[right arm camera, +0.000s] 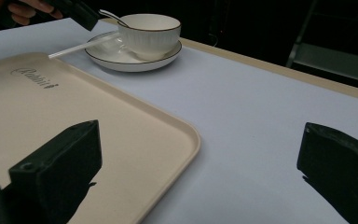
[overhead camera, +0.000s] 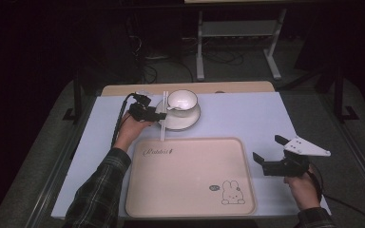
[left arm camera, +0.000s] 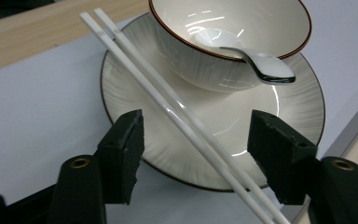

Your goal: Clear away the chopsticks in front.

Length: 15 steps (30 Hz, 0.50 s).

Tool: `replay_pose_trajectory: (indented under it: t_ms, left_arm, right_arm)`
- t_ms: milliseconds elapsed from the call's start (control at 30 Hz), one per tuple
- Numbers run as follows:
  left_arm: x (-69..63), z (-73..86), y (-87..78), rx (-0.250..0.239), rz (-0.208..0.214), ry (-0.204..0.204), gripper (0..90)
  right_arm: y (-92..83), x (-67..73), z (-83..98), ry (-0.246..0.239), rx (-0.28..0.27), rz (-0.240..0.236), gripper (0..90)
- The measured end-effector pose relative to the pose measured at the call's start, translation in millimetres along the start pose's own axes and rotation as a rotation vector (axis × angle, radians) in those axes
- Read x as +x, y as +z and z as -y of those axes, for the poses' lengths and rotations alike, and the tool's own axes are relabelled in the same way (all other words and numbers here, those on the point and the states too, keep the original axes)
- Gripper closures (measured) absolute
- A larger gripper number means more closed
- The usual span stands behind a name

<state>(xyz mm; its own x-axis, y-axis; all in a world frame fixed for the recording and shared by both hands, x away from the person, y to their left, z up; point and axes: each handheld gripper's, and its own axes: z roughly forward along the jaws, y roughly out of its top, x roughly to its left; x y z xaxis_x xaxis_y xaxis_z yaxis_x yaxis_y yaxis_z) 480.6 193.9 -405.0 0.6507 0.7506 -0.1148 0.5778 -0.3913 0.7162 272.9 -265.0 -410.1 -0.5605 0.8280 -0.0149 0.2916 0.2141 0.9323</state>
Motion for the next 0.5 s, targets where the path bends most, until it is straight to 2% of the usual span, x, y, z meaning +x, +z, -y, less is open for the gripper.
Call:
replay_pose_trajectory:
  t_ms: [33, 67, 100, 133, 267, 333, 500]
  left_arm:
    - [-1.0, -0.3, 6.6, 0.019, 0.013, -0.003, 39.2]
    - [-1.0, -0.3, 6.6, 0.019, 0.013, -0.003, 40.5]
    - [-3.0, -0.3, 12.4, 0.050, -0.008, 0.006, 42.1]
    - [-3.4, 0.0, 14.7, 0.056, -0.010, 0.008, 43.4]
    - [-4.9, 0.8, 19.7, 0.058, -0.012, 0.004, 50.4]
    - [-6.5, 1.2, 23.5, 0.072, -0.023, 0.012, 52.6]
    - [-4.8, 1.7, 27.0, 0.071, -0.044, -0.001, 57.2]
  right_arm:
    - [-0.1, 0.0, 0.2, 0.001, 0.000, -0.001, 0.0]
    - [-0.1, 0.0, 0.2, 0.001, 0.000, -0.001, 0.0]
    - [-0.1, -0.3, 0.4, 0.004, -0.001, -0.002, 0.0]
    - [-0.2, -0.6, 0.5, 0.005, -0.002, -0.002, 0.0]
    - [-1.5, -1.0, 0.1, 0.013, -0.010, -0.001, 0.0]
    - [-1.5, -1.0, 0.2, 0.014, -0.010, -0.002, 0.0]
    - [-2.6, -1.7, -0.3, 0.014, -0.021, 0.004, 0.0]
